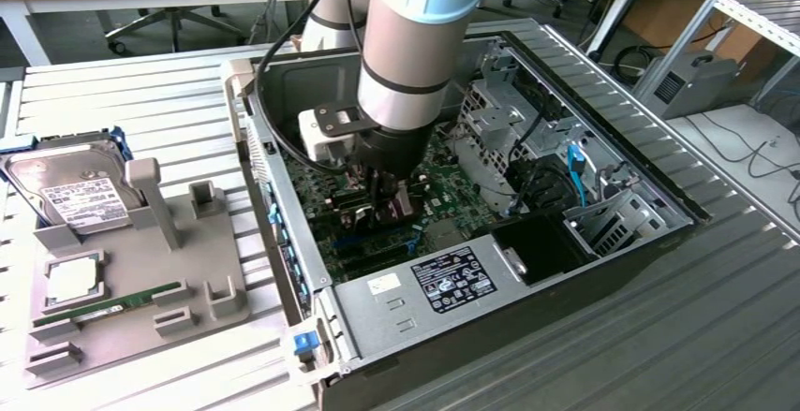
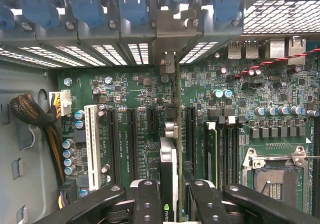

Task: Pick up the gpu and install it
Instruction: 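Insert the gpu into the slot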

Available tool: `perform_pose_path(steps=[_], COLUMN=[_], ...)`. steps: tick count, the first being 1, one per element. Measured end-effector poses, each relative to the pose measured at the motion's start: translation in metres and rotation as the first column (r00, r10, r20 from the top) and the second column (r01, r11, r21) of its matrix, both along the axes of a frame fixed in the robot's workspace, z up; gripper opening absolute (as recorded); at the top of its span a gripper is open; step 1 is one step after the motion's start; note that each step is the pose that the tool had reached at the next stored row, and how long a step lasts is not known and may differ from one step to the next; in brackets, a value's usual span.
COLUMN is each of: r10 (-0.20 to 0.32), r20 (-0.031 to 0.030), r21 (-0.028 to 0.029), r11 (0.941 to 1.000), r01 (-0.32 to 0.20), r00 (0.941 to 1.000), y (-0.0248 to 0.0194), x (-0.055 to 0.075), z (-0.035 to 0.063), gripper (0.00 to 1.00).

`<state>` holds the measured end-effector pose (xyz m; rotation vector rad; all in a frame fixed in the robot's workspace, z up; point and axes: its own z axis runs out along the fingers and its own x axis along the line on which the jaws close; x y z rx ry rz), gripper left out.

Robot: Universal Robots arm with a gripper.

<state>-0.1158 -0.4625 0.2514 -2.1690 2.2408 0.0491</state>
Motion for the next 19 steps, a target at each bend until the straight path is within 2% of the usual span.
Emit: perform_pose_path(steps=[10, 19], r10=[0.000, 0.000], r20=[0.0021, 0.0063], r21=[-0.0002, 0.0000], r11=[1.0000, 1.0000], r01=[0.000, 0.000], r00=[1.0000, 1.0000], y=[0.0000, 0.0000], x=[-0.0016, -0.0048], z=[-0.0015, -0.0003], gripper=[0.27, 0.27])
